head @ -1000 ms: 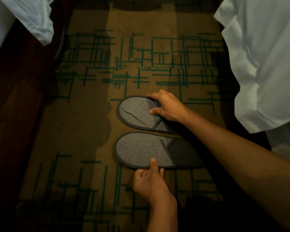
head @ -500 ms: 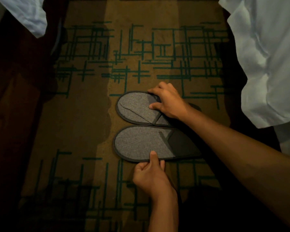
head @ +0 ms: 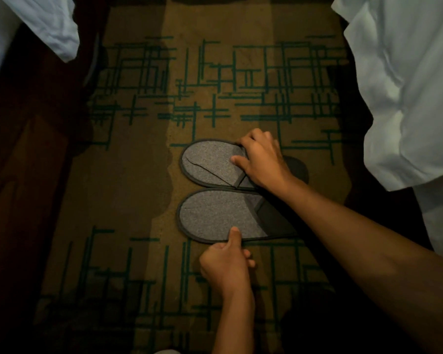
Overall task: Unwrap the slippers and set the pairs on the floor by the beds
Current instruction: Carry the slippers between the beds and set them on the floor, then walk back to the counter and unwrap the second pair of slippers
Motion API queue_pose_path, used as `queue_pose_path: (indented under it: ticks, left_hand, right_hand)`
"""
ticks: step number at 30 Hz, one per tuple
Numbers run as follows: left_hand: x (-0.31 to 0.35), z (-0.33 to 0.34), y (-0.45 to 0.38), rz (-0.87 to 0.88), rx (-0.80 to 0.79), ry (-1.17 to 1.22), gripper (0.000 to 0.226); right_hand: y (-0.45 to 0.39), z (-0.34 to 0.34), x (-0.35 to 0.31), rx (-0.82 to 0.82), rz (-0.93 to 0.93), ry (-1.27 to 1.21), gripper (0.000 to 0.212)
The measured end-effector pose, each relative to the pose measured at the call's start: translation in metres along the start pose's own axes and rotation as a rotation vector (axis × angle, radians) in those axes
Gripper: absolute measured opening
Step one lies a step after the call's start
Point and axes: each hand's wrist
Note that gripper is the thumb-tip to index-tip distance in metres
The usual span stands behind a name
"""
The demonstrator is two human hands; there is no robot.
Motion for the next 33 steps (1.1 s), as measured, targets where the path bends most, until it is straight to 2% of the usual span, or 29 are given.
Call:
queue_pose_path:
  ticks: [3, 7, 10, 12, 15, 18, 23, 29, 33]
  left_hand:
    - [0.005, -0.002, 0.005, -0.024, 0.001, 0.012, 0.045]
    - [0.027, -0.016, 0.031, -0.04, 0.045, 0.039, 0.028]
    - [0.059, -0.044, 0.074, 0.021, 0.031, 0.012, 0.005]
    - [0.09, -0.069, 0.116, 0.126, -0.034, -0.042, 0.007]
    - [0.13, -0.111, 0.181, 0.271, -0.136, -0.243, 0.009]
    - [0.164, -0.159, 0.251, 0.398, -0.181, -0.486, 0.009]
    - [0.21, -0.249, 0.385, 0.523, -0.262, -0.798, 0.012]
    - [0.216, -0.333, 0.509, 0.533, -0.379, -1.065, 0.011]
    - [0.203, -0.382, 0.554, 0.431, -0.352, -1.084, 0.005]
  right_hand:
    - [0.008, -0.013, -0.003, 0.083, 0.048, -0.076, 0.038]
    - [0.036, -0.057, -0.015, 0.161, 0.224, -0.235, 0.035]
    - [0.065, -0.111, -0.042, 0.101, 0.363, -0.355, 0.035]
    - [0.083, -0.153, -0.065, 0.044, 0.438, -0.424, 0.037]
    - [0.107, -0.225, -0.102, -0.02, 0.514, -0.476, 0.039]
    - [0.134, -0.306, -0.148, -0.003, 0.584, -0.525, 0.037]
    - [0.184, -0.437, -0.236, -0.005, 0.654, -0.596, 0.033]
    - [0.258, -0.546, -0.335, -0.218, 0.737, -0.664, 0.028]
    - [0.321, -0.587, -0.381, -0.308, 0.804, -0.703, 0.017]
Point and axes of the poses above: each hand's wrist, its own y-axis away from the middle knuckle, its own z-axis out of the palm, x = y × z, and after that the axes turned 12 degrees about -z, right-handed
